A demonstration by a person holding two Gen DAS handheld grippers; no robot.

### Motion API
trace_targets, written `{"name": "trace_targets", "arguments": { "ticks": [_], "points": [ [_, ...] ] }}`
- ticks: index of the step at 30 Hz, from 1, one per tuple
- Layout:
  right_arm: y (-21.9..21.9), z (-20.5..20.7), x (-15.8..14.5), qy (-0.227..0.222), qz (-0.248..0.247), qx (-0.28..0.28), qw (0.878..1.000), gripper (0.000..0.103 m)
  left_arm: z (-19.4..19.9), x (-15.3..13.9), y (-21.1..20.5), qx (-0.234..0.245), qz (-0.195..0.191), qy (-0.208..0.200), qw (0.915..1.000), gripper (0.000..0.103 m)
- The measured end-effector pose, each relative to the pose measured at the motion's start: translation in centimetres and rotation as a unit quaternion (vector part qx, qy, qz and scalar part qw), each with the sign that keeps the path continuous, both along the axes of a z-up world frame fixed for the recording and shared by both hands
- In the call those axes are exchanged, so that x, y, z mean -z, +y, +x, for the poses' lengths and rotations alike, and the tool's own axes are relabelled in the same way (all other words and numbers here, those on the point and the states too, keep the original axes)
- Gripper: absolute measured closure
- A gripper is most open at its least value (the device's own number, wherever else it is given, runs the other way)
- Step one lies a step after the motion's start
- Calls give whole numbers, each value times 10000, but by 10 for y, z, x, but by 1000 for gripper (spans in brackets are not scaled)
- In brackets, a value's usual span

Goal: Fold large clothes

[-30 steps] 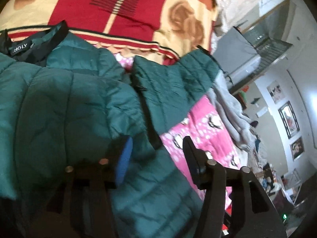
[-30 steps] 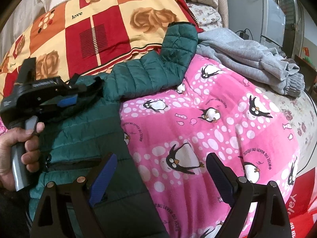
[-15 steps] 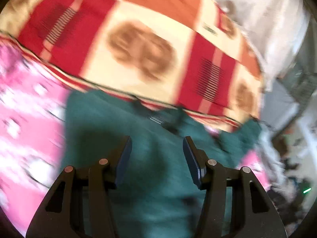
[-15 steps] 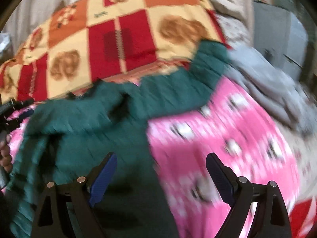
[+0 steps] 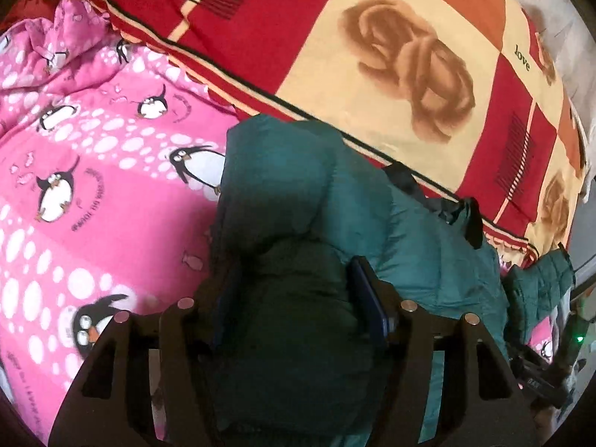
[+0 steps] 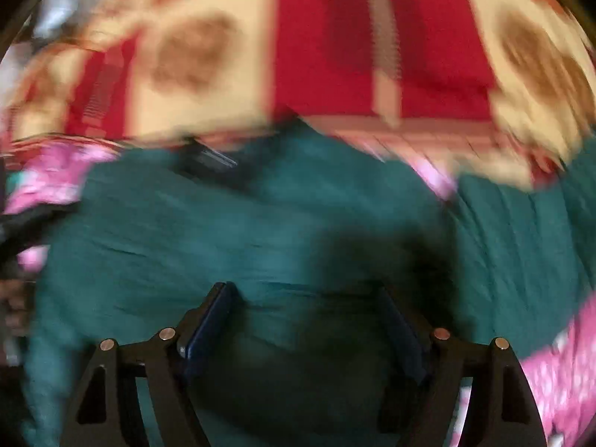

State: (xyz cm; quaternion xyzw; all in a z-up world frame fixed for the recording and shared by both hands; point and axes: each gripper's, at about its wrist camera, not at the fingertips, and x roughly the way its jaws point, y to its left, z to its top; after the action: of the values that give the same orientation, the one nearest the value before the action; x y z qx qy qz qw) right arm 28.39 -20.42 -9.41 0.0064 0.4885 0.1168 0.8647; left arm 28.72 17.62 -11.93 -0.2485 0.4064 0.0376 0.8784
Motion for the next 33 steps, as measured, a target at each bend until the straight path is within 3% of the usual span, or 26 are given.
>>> {"name": "trace_targets", "arguments": {
  "ticks": [2, 5, 8, 10, 13, 16, 20, 22, 25, 28, 33],
  "points": [
    [-13, 0, 5, -7, 369, 41, 9993, 26, 2, 3, -4, -16, 210, 8, 9998, 41],
    [-4, 2, 7, -71, 88, -31, 9999, 26, 5, 3, -5, -57, 315, 55, 9995, 41],
    [-5, 0, 4, -86, 185, -32, 9998, 26, 3, -4, -3, -107, 293, 119, 9994, 41],
    [-7, -2, -1, -81, 263, -25, 9996, 26, -10, -21, 3, -276, 233, 49, 9993, 42],
    [-12, -8, -25, -173, 376, 121, 9991, 26, -44, -55, 6, -411, 72, -409, 9983, 42],
    [-50, -25, -74, -888, 929, 449, 9907, 26, -85, -77, -8, -199, 41, -672, 9975, 42],
    [-142, -33, -127, -1537, 164, 1502, 9765, 26, -128, -74, -43, 159, 437, -475, 9978, 42],
    [-190, -33, -143, -1673, -113, 1922, 9669, 26, -137, -62, -58, 182, 454, -335, 9982, 42],
    [-247, -28, -160, -1773, -44, 2184, 9596, 26, -141, -50, -72, 93, 574, -283, 9979, 42],
    [-290, -11, -161, -1588, 439, 2086, 9640, 26, -139, -49, -75, -75, 686, -386, 9969, 42],
    [-307, 28, -143, -1352, 248, 1960, 9709, 26, -134, -42, -68, -192, 542, -305, 9979, 42]
  ]
}}
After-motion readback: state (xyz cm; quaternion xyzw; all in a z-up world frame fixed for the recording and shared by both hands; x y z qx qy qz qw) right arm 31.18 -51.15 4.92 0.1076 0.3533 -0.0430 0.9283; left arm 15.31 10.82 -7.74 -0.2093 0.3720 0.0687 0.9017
